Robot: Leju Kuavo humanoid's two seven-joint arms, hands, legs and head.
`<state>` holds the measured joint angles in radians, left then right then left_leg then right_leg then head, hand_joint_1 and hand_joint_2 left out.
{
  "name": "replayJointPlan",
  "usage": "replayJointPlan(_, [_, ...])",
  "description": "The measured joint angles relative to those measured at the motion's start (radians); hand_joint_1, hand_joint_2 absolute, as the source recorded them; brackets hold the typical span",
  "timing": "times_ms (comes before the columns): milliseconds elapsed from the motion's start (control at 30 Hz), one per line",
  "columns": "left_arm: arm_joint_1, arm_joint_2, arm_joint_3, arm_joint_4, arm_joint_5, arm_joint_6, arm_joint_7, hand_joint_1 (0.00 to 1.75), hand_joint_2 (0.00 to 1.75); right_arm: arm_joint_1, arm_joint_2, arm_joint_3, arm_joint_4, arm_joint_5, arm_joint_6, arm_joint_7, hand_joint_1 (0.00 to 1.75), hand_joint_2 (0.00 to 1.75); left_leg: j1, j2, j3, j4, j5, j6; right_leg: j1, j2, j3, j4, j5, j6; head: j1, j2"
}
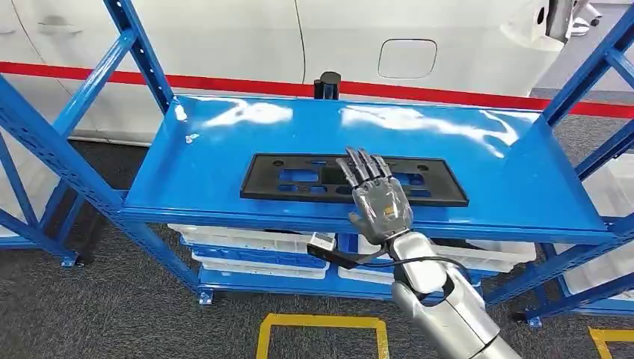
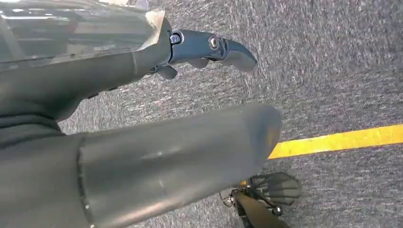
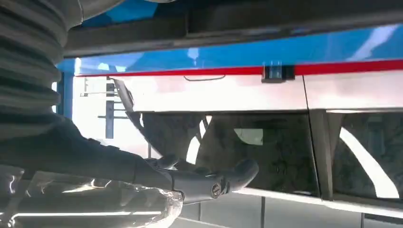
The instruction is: Take the parts from the cabinet and place them on the table.
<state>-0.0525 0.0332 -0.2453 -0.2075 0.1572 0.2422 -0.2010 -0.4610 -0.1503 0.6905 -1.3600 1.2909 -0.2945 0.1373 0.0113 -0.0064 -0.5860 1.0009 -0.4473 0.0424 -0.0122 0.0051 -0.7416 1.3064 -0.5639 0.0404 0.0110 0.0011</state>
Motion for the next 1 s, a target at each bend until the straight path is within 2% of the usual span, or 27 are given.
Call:
replayJointPlan(33, [0.000, -0.001, 0.000, 0.000, 0.000, 0.000, 0.000, 0.00, 0.00, 0.000, -0.001, 0.000, 0.000, 0.000, 0.000, 0.000, 0.00, 1.75, 0.000, -0.002, 0.004, 0.000, -0.003, -0.002, -0.002, 0.000, 0.023, -0.061, 0.033, 0.010, 0.000, 0.000])
replayJointPlan(67, [0.000, -0.002, 0.000, 0.000, 0.000, 0.000, 0.000, 0.00, 0.00, -0.001, -0.002, 0.000, 0.000, 0.000, 0.000, 0.000, 0.00, 1.75, 0.001, -0.003, 0.011, 0.000, -0.008, -0.006, -0.004, -0.001, 0.064, -0.155, 0.076, 0.020, 0.000, 0.000])
replayJointPlan(100, [0.000, -0.003, 0.000, 0.000, 0.000, 0.000, 0.000, 0.00, 0.00, -0.002, -0.002, 0.000, 0.000, 0.000, 0.000, 0.000, 0.00, 1.75, 0.000, -0.003, 0.017, 0.001, -0.013, -0.011, -0.004, -0.004, 0.104, -0.242, 0.111, 0.025, 0.001, 0.000])
replayJointPlan(133, [-0.001, -0.002, 0.000, 0.000, 0.000, 0.000, 0.000, 0.00, 0.00, -0.003, -0.002, 0.000, 0.001, 0.000, 0.000, 0.000, 0.00, 1.75, -0.008, -0.003, 0.017, 0.005, -0.019, -0.018, -0.001, -0.008, 0.127, -0.296, 0.124, 0.019, 0.002, 0.000])
replayJointPlan(167, [-0.002, -0.002, 0.000, 0.000, 0.000, 0.000, 0.000, 0.00, 0.00, -0.002, 0.000, 0.001, 0.001, 0.000, 0.000, 0.000, 0.00, 1.75, -0.010, -0.003, 0.018, 0.004, -0.025, -0.023, 0.000, -0.005, 0.134, -0.296, 0.129, 0.004, -0.002, 0.000])
replayJointPlan(267, [-0.002, -0.001, 0.000, 0.000, 0.000, 0.000, 0.000, 0.00, 0.00, -0.002, -0.003, 0.000, 0.001, 0.000, 0.000, -0.001, 0.00, 1.75, -0.004, -0.001, 0.027, -0.002, -0.031, -0.037, 0.004, -0.004, 0.137, -0.297, 0.125, -0.018, -0.003, 0.000])
replayJointPlan(300, [-0.002, -0.001, 0.000, 0.000, 0.000, 0.000, 0.000, 0.00, 0.00, -0.002, -0.001, 0.000, 0.000, 0.000, 0.000, -0.001, 0.00, 1.75, 0.001, -0.001, 0.020, 0.007, -0.038, -0.044, -0.009, -0.002, 0.145, -0.302, 0.126, -0.026, -0.005, 0.000])
replayJointPlan(333, [-0.003, -0.002, -0.001, 0.000, 0.000, 0.000, 0.000, 0.00, 0.00, -0.003, 0.000, 0.000, 0.000, 0.000, 0.000, -0.001, 0.00, 1.75, 0.001, 0.001, 0.010, 0.042, -0.056, -0.050, -0.008, -0.002, 0.151, -0.302, 0.122, -0.035, -0.008, 0.000])
replayJointPlan(367, [-0.003, -0.002, -0.001, 0.000, 0.000, 0.000, 0.000, 0.00, 0.00, -0.003, 0.000, 0.000, 0.000, 0.000, 0.000, -0.001, 0.00, 1.75, 0.002, 0.002, -0.022, 0.108, -0.087, -0.053, -0.008, -0.003, 0.156, -0.302, 0.117, -0.043, -0.009, 0.000])
replayJointPlan(400, [-0.004, -0.002, 0.000, 0.000, 0.000, 0.000, 0.000, 0.00, 0.00, -0.002, 0.000, 0.002, 0.000, 0.000, 0.001, -0.002, 0.00, 1.75, 0.002, 0.002, -0.075, 0.206, -0.128, -0.058, -0.006, -0.003, 0.160, -0.302, 0.114, -0.048, -0.008, 0.000])
replayJointPlan(433, [-0.003, -0.002, -0.001, 0.000, 0.000, 0.000, 0.001, 0.00, 0.00, -0.001, 0.000, 0.004, 0.001, 0.000, 0.001, -0.002, 0.00, 1.75, 0.002, 0.002, -0.120, 0.280, -0.151, -0.060, -0.003, -0.004, 0.162, -0.302, 0.111, -0.052, -0.008, 0.000])
replayJointPlan(467, [-0.001, -0.002, -0.001, 0.000, 0.000, -0.001, 0.002, 0.00, 0.00, 0.000, 0.000, 0.006, 0.001, 0.000, 0.002, -0.002, 0.00, 1.75, 0.003, 0.002, -0.150, 0.319, -0.151, -0.061, -0.003, -0.003, 0.165, -0.302, 0.109, -0.054, -0.008, 0.000])
replayJointPlan(500, [0.001, -0.002, -0.001, 0.000, 0.000, -0.002, 0.002, 0.00, 0.00, 0.002, 0.000, 0.008, 0.001, 0.000, 0.003, -0.002, 0.00, 1.75, 0.003, 0.002, -0.157, 0.309, -0.129, -0.061, -0.002, -0.002, 0.169, -0.301, 0.105, -0.054, -0.008, 0.000])
replayJointPlan(533, [0.000, -0.002, -0.001, 0.000, 0.000, -0.004, 0.001, 0.00, 0.00, 0.003, 0.000, 0.009, 0.001, 0.000, 0.009, -0.002, 0.00, 1.75, 0.003, 0.003, -0.143, 0.262, -0.089, -0.059, -0.002, -0.001, 0.174, -0.301, 0.101, -0.053, -0.009, 0.000])
replayJointPlan(567, [-0.001, -0.001, -0.001, 0.000, 0.000, -0.006, 0.001, 0.00, 0.00, 0.003, 0.000, 0.011, 0.001, -0.002, 0.018, -0.005, 0.00, 1.75, 0.003, 0.003, -0.110, 0.184, -0.039, -0.057, -0.002, 0.000, 0.180, -0.301, 0.097, -0.051, -0.008, 0.000])
replayJointPlan(600, [-0.002, 0.000, -0.001, 0.000, 0.000, -0.006, 0.000, 0.00, 0.00, 0.003, 0.001, 0.012, 0.001, -0.012, 0.033, -0.012, 0.00, 1.75, 0.003, 0.004, -0.065, 0.084, 0.012, -0.052, -0.002, 0.000, 0.188, -0.301, 0.092, -0.047, -0.009, 0.000])
replayJointPlan(633, [-0.002, 0.000, -0.001, 0.000, 0.000, -0.006, 0.000, 0.00, 0.00, 0.002, 0.003, 0.013, 0.001, -0.030, 0.057, -0.024, 0.00, 1.75, 0.002, 0.004, -0.037, 0.024, 0.022, -0.045, 0.002, 0.001, 0.191, -0.301, 0.088, -0.042, -0.008, 0.000])
replayJointPlan(667, [-0.004, 0.000, -0.001, 0.000, -0.001, -0.005, -0.001, 0.00, 0.00, -0.001, 0.005, 0.013, 0.001, -0.057, 0.091, -0.041, 0.00, 1.75, -0.002, 0.002, -0.025, 0.013, 0.014, -0.042, 0.014, 0.003, 0.188, -0.298, 0.084, -0.035, -0.007, 0.000])
replayJointPlan(700, [-0.006, 0.000, -0.001, 0.000, -0.004, -0.002, -0.003, 0.00, 0.00, -0.004, 0.005, 0.018, 0.001, -0.082, 0.132, -0.058, 0.00, 1.75, -0.004, 0.002, -0.026, 0.013, 0.015, -0.039, 0.011, 0.003, 0.187, -0.300, 0.085, -0.034, -0.006, 0.000])
replayJointPlan(733, [-0.006, -0.002, -0.001, 0.000, -0.010, 0.000, -0.005, 0.00, 0.00, -0.006, 0.005, 0.023, 0.001, -0.105, 0.172, -0.077, 0.00, 1.75, -0.002, 0.002, -0.026, 0.010, 0.019, -0.040, 0.019, 0.003, 0.186, -0.296, 0.081, -0.039, -0.008, 0.000])
replayJointPlan(800, [-0.009, -0.002, -0.002, 0.000, -0.012, 0.000, -0.006, 0.00, 0.00, -0.022, 0.005, 0.040, 0.007, -0.134, 0.249, -0.111, 0.00, 1.75, -0.010, 0.000, -0.026, 0.010, 0.019, -0.039, 0.016, 0.002, 0.187, -0.299, 0.082, -0.039, -0.007, 0.000])
replayJointPlan(933, [-0.019, -0.001, -0.002, 0.000, -0.012, 0.010, -0.006, 0.00, 0.00, -0.081, 0.008, 0.087, 0.026, -0.159, 0.318, -0.155, 0.00, 1.75, -0.014, -0.001, -0.025, 0.011, 0.015, -0.031, 0.014, 0.002, 0.192, -0.306, 0.083, -0.036, -0.007, 0.000])
replayJointPlan(1000, [-0.018, -0.001, -0.002, 0.000, -0.011, 0.011, -0.007, 0.00, 0.00, -0.099, 0.014, 0.111, 0.035, -0.164, 0.341, -0.171, 0.00, 1.75, -0.015, -0.001, -0.022, 0.011, 0.013, -0.026, 0.013, 0.002, 0.196, -0.309, 0.083, -0.030, -0.007, 0.000])
